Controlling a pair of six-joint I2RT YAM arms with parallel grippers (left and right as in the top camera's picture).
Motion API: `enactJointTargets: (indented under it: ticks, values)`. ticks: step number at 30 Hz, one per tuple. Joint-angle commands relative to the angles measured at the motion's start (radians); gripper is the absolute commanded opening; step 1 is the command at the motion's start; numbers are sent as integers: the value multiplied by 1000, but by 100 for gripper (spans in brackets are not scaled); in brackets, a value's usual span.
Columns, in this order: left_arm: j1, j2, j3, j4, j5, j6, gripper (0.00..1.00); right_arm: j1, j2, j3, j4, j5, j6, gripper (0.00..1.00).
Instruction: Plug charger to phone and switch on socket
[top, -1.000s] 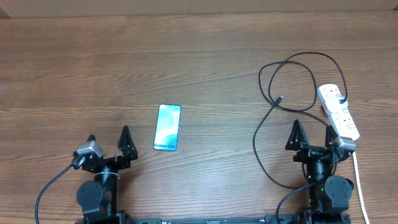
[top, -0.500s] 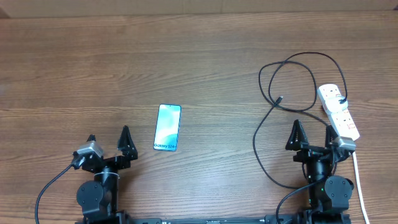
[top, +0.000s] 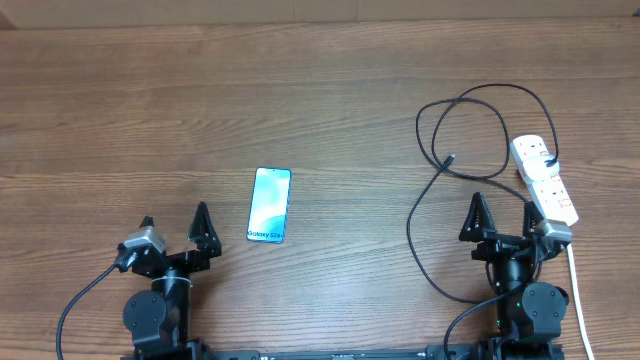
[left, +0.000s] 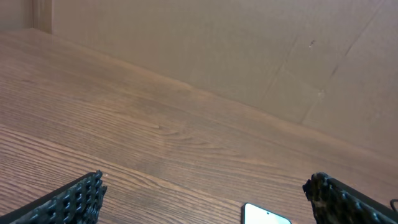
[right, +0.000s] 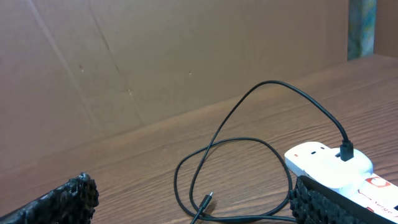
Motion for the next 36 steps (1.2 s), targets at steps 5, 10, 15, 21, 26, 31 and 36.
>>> enactJointTargets:
  ticks: [5, 10, 15, 21, 26, 31, 36]
  values:
    - [5, 0, -6, -3, -41, 39, 99, -2, -12, -10, 3, 9, 0, 100]
    - [5, 0, -6, -4, -51, 58, 100, -2, -12, -10, 3, 9, 0, 100]
    - [5, 1, -6, -4, -51, 58, 100, -2, -12, -10, 3, 9, 0, 100]
    - [5, 0, -6, 0, -65, 57, 99, -2, -12, -10, 3, 9, 0, 100]
    - [5, 2, -6, -8, -60, 55, 100, -2, -12, -10, 3, 9, 0, 100]
    - [5, 8, 1, -3, 37, 156, 100, -2, -12, -10, 3, 9, 0, 100]
    - [5, 19, 117, -72, 77, 230, 100, -2, -12, -10, 3, 9, 0, 100]
